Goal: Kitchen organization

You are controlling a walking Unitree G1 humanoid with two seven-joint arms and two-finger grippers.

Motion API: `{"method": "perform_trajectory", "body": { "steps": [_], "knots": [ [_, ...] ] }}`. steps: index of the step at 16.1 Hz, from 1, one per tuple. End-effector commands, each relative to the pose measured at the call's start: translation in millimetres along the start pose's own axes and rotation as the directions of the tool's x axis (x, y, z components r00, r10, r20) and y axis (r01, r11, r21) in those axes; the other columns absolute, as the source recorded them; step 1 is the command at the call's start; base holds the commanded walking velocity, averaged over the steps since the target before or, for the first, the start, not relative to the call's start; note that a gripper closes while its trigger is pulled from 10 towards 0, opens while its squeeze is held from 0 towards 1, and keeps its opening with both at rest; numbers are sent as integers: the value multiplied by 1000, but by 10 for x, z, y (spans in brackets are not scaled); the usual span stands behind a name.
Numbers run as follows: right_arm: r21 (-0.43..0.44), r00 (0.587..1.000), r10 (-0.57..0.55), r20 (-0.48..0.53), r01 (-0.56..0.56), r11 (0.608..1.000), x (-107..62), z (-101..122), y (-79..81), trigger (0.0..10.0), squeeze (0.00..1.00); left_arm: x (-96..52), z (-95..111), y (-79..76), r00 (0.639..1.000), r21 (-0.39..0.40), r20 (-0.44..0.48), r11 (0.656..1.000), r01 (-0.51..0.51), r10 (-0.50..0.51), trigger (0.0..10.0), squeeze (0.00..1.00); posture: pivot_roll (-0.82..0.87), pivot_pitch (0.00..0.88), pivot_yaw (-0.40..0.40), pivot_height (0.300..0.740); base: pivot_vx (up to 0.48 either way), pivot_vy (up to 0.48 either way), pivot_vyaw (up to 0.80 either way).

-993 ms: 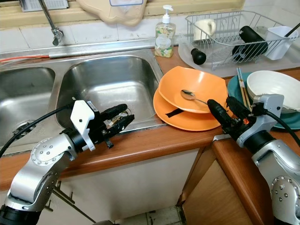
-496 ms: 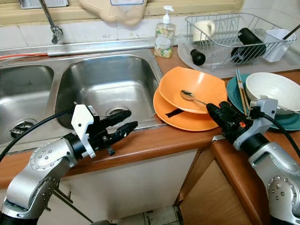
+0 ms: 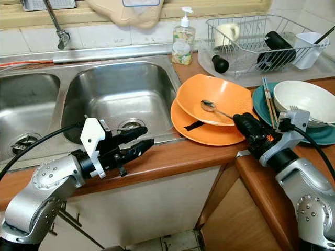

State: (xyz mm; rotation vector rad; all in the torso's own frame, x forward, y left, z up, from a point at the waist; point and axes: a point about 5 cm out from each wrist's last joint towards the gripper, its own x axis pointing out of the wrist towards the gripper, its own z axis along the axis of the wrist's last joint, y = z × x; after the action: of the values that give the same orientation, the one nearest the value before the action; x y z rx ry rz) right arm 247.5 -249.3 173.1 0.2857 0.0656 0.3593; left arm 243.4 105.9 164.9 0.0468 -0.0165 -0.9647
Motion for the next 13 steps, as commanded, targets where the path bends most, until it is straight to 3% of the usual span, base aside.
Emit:
{"method": "perform_trajectory", "body": {
  "steps": [1,5,8,10,12,13],
  "knots": [
    [-2,999,19,36,-19,1000,27,72,34,0,0,22,42,0,1000,21,2,1000,16,-16,10000,0,-181,0,32,740,0,0,0],
    [-39,987,99,128,-94,995,137,380,256,0,0,135,109,53,1000,75,16,997,-3,2,10000,0,-181,0,41,740,0,0,0],
    [-66,978,148,150,-139,988,167,484,383,0,0,208,189,100,997,137,62,990,-45,36,10000,0,-183,0,42,740,0,0,0],
    [-88,967,219,127,-209,974,231,509,599,0,0,287,231,176,996,306,55,948,-89,76,10000,0,-183,0,46,740,0,0,0],
    [-101,968,234,93,-225,969,283,467,693,0,0,311,266,213,993,388,65,915,-113,95,10000,0,-179,0,44,740,0,0,0],
    [-111,966,250,64,-242,964,336,434,783,0,0,340,312,251,991,455,81,880,-135,111,10000,0,-170,0,37,740,0,0,0]
  ]
}}
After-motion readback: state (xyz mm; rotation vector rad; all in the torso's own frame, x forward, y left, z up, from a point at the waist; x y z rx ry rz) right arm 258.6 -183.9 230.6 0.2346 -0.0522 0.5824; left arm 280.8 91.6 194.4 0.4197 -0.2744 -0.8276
